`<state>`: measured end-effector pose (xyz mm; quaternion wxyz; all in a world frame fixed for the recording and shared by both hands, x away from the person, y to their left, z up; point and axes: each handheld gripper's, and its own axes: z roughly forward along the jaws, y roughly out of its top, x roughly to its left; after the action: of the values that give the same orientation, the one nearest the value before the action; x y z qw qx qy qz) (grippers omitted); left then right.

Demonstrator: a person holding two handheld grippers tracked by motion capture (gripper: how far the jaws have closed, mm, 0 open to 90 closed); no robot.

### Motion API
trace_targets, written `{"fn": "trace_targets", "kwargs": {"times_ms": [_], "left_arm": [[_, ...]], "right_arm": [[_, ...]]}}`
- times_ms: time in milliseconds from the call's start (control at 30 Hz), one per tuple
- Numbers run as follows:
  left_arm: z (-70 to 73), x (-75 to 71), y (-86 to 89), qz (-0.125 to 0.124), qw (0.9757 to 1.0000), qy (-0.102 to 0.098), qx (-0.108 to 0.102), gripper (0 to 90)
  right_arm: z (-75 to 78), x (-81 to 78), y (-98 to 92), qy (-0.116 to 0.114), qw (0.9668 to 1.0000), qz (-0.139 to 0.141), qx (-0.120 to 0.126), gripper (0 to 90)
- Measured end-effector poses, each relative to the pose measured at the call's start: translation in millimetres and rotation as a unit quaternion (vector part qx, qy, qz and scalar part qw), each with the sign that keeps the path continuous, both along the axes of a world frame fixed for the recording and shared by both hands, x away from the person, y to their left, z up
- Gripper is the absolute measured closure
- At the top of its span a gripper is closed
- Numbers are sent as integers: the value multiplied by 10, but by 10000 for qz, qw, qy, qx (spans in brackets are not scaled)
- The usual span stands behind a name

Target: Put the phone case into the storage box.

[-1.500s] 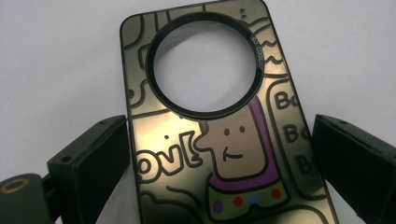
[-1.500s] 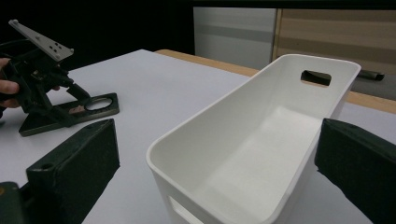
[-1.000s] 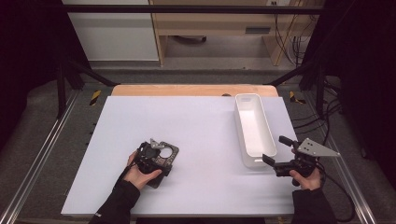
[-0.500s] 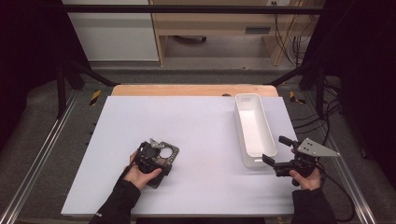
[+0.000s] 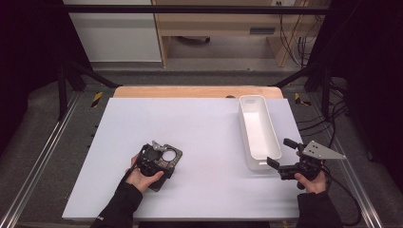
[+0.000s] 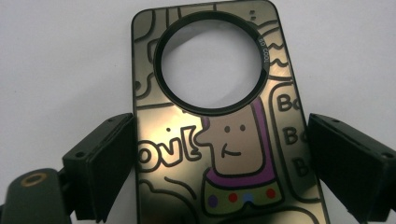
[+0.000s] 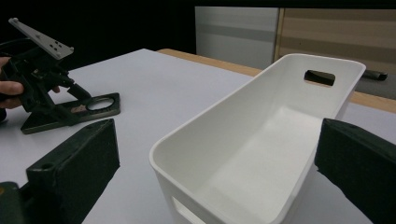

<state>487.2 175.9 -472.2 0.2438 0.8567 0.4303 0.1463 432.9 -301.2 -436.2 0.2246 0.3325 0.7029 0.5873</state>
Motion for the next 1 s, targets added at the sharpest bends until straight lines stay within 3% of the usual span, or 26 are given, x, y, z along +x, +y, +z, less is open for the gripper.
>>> {"fn": "trace_targets", "kwargs": {"times_ms": [467,1000], "left_arm": [[37,-18,17,-52,10000,-39,-17,114],[174,-72,27,-90,9995,-276,-79,115]], "right_arm": [[2,-1,-4,-12,10000,3,11,3],[4,-3,-6,-17,10000,14,11,3]]}}
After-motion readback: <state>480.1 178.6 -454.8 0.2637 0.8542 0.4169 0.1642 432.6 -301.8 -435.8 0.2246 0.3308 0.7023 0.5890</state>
